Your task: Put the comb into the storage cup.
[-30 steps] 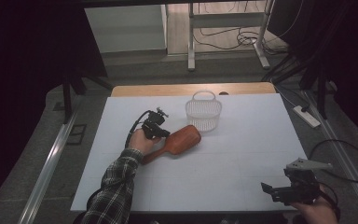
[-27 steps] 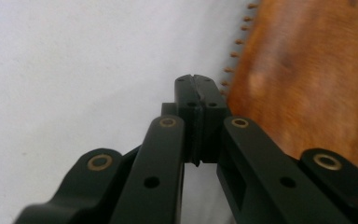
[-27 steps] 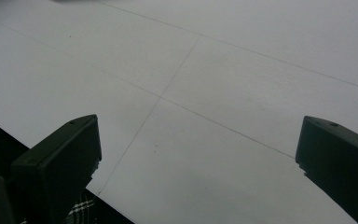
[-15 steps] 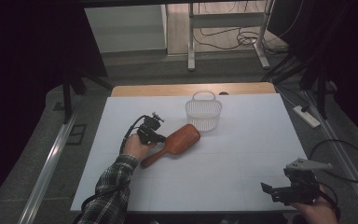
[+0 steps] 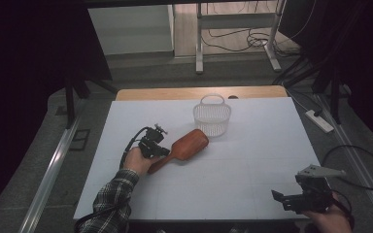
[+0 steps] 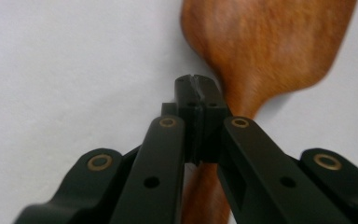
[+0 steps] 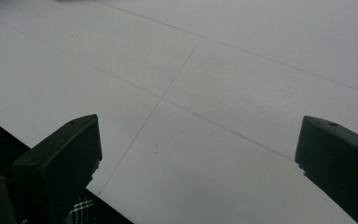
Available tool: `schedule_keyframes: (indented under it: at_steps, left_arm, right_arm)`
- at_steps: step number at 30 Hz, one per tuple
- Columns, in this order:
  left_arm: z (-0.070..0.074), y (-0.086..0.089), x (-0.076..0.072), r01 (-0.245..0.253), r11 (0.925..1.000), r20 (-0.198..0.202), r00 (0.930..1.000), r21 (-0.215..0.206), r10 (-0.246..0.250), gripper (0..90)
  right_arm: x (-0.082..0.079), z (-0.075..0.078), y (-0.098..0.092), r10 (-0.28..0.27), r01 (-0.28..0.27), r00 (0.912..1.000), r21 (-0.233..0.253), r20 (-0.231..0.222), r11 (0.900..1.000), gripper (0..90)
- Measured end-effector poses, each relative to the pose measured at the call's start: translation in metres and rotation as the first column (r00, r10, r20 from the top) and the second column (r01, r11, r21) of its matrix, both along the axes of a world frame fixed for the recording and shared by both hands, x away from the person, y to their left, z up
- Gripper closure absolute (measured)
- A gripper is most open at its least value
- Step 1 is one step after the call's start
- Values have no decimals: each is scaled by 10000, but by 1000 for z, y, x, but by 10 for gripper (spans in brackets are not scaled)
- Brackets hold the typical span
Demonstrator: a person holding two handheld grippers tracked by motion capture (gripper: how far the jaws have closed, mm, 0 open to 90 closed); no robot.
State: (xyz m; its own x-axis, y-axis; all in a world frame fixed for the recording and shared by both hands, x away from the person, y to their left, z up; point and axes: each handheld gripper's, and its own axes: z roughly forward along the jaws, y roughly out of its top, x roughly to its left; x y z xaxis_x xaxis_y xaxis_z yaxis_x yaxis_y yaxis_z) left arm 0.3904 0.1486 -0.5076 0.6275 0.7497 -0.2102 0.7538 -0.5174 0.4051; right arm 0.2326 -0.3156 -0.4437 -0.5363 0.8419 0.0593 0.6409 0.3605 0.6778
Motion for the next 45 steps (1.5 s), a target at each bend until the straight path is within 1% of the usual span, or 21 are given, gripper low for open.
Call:
schedule_keyframes:
  at_steps: [1,5,9,14,17,20,23,24,25,26,28,29,33,35,39,41,42,44,45]
  left_arm:
    - [1,0,-3,-12,10000,43,10000,39,12,893]
    - [1,0,-8,3,10000,18,10000,9,-3,893]
    - [-1,-3,-14,132,9999,-103,9999,77,-131,893]
    - [-2,-5,-19,145,9999,-187,9997,27,-145,893]
    - [-2,-4,-21,150,9999,-189,9997,20,-149,893]
    - [-2,-3,-22,48,10000,-200,9998,-59,-49,893]
    - [-1,-2,-22,11,10000,-160,9999,-58,-11,893]
    - [0,-1,-23,-12,10000,-92,10000,-79,11,892]
    - [2,0,-24,-55,10000,22,10000,-26,55,877]
    - [2,0,-24,-55,10000,22,10000,-26,55,858]
    - [4,1,-26,-102,9999,101,9999,-116,103,847]
    - [7,3,-27,-189,9997,216,9996,-161,192,833]
    - [14,9,-32,-358,9983,477,9981,-460,380,734]
    - [16,11,-34,-358,9980,634,9972,-530,391,687]
    - [20,11,-38,-317,9982,799,9962,-516,358,571]
    - [21,10,-39,-303,9982,826,9960,-520,345,526]
    - [22,10,-41,-294,9981,850,9958,-550,340,526]
    - [23,10,-43,-270,9981,897,9955,-559,320,478]
    - [24,9,-43,-290,9979,896,9954,-578,341,413]
  right_arm:
    - [0,0,0,4,-4,10000,-2,0,10000,4]
    - [0,0,0,29,-29,10000,-9,10,10000,4]
    - [0,0,1,53,-53,10000,-21,29,10000,5]
    - [-1,0,1,81,-81,10000,-6,-1,10000,4]
    - [0,0,1,70,-70,10000,-6,-8,10000,4]
    - [0,0,1,72,-72,10000,-15,-12,10000,4]
    - [0,0,1,68,-68,10000,-8,-18,10000,4]
    - [0,0,1,72,-72,10000,-6,-19,10000,4]
    - [0,0,1,69,-69,10000,-3,-25,10000,4]
    - [0,0,1,66,-66,10000,-3,-29,10000,4]
    - [0,0,1,62,-62,10000,-2,-28,10000,4]
    - [0,0,0,65,-65,10000,3,-27,10000,3]
    - [0,0,1,75,-75,10000,-10,-26,10000,4]
    - [0,0,1,73,-73,10000,-11,-31,10000,3]
    - [0,0,1,67,-67,10000,-13,-19,10000,4]
    - [0,0,1,62,-62,10000,-15,-15,10000,3]
    - [0,0,1,63,-63,10000,-15,-16,10000,3]
    - [0,0,1,70,-70,10000,-13,-14,10000,4]
    - [0,0,1,73,-73,10000,-8,-12,10000,4]
